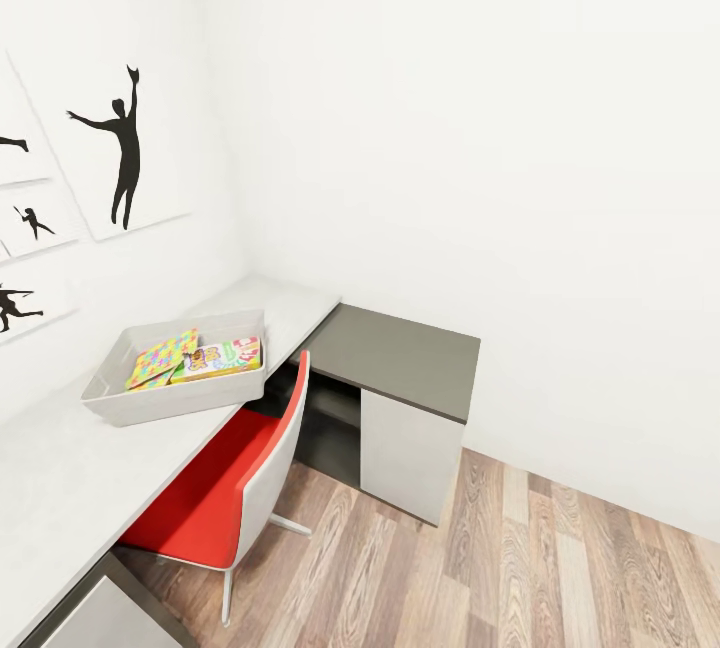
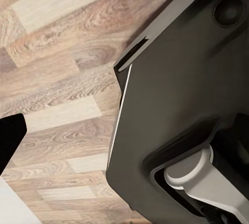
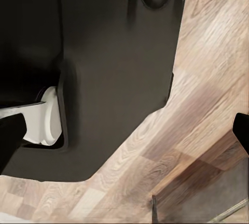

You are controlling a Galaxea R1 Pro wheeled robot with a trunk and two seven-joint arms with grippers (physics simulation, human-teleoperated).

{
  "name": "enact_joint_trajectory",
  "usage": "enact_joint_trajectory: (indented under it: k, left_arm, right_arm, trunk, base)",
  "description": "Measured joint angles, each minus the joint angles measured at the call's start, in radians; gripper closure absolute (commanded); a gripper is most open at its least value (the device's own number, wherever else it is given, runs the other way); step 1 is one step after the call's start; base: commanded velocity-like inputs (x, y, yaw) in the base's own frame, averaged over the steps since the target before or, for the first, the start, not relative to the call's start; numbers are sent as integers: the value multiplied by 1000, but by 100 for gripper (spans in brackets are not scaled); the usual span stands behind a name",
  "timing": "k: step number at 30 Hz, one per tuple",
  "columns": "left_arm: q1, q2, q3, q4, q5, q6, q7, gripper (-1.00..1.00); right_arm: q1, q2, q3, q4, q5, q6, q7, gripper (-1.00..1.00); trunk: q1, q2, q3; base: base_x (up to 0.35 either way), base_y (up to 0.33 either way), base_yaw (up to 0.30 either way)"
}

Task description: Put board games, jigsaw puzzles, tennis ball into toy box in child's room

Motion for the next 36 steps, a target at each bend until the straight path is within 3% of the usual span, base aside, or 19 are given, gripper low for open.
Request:
enact_joint_trajectory:
  k: [10,36]
  left_arm:
    - [0,0,0,0,0,0,-1,-100]
    - [0,0,0,0,0,0,-1,-100]
  right_arm:
    - [0,-10,-2,1,-2,31,-4,-100]
    - [0,-4,-3,-1,-4,38,-3,-100]
  trunk:
    - [0,0,0]
    - [0,0,0]
  base:
    - [0,0,0]
    - [0,0,0]
